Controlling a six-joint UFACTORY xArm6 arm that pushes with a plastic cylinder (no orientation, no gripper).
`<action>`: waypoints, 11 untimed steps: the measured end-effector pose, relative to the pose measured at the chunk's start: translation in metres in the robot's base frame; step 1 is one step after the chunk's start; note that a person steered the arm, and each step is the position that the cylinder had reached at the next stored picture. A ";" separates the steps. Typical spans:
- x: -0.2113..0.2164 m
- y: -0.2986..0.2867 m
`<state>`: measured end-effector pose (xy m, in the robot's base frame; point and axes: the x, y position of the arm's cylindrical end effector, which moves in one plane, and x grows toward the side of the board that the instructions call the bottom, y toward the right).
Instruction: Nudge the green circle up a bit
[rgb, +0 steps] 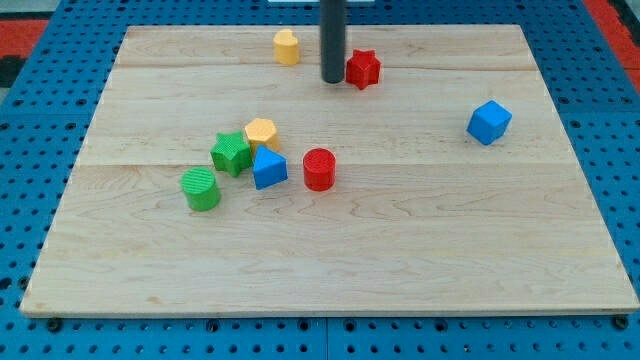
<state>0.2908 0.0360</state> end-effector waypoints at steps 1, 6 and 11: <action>-0.018 0.062; 0.213 0.007; 0.141 -0.164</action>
